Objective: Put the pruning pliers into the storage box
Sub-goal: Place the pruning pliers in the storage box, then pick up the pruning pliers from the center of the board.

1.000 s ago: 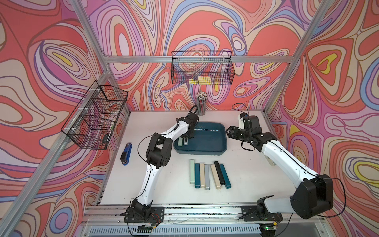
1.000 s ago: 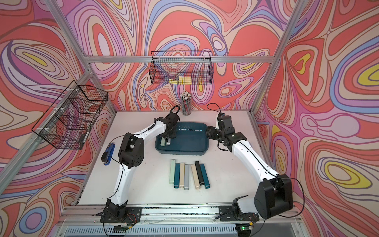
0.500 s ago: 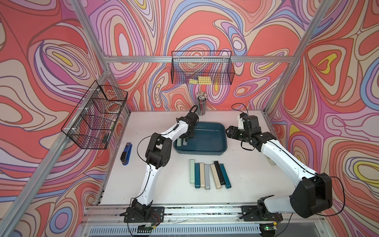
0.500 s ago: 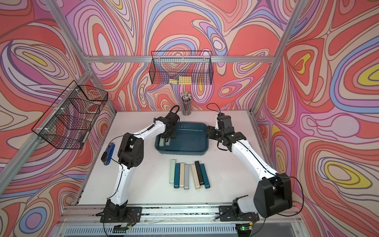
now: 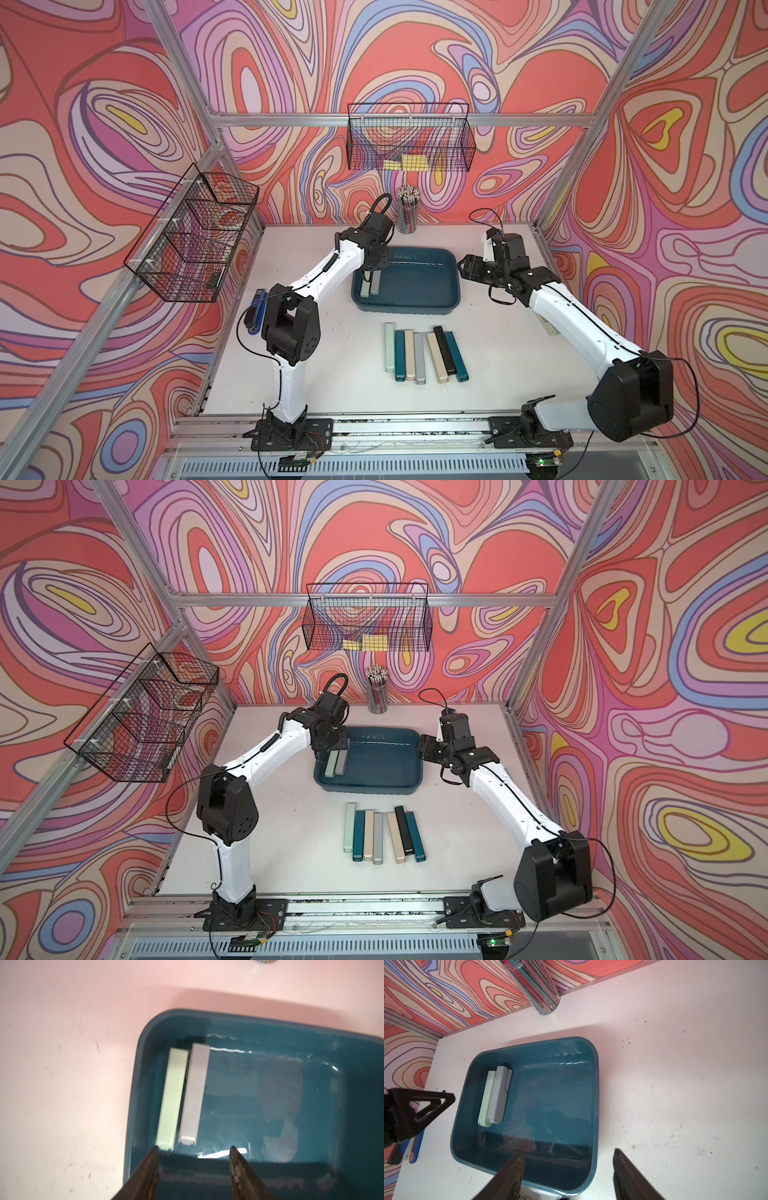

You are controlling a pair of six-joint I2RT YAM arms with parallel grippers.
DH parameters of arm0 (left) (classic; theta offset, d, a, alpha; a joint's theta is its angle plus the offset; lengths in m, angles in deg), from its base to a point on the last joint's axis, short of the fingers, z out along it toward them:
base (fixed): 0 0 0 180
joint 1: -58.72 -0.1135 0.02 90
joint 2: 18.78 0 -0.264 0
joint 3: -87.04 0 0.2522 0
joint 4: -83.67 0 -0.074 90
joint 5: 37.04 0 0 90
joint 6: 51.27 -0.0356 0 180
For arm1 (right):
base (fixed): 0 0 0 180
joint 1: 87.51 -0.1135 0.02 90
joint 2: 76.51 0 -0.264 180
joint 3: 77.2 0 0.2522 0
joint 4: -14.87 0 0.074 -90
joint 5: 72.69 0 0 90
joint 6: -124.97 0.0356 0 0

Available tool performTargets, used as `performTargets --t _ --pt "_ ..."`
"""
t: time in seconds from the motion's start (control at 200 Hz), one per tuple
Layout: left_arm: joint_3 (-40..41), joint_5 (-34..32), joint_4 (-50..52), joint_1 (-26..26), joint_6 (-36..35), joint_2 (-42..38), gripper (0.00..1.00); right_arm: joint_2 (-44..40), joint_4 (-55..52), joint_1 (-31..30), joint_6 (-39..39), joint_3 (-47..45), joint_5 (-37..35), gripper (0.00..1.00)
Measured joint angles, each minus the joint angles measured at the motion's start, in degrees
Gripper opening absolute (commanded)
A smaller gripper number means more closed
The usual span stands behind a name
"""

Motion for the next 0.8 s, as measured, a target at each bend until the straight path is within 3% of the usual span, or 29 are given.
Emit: performTargets --t 0.17,0.406,0.606,0.801 --pt "13.97 2.58 -0.13 1.88 0.39 -11.96 0.52 -0.02 -0.22 -0.02 -0.26 1.53 -0.39 0.68" --pt "31.98 5.53 -0.46 11.56 5.77 -25.18 0.53 0.42 0.09 -0.04 -0.61 2.56 -0.59 0.67" --pt "42.05 8.09 -2.64 18.51 12.28 -27.74 0.53 2.99 0.66 -0.33 -0.57 2.8 -0.42 0.67" --pt "45.42 9.31 -5.38 19.71 15.85 -27.69 0.54 3.19 1.25 -0.81 -0.33 2.8 -0.28 0.67"
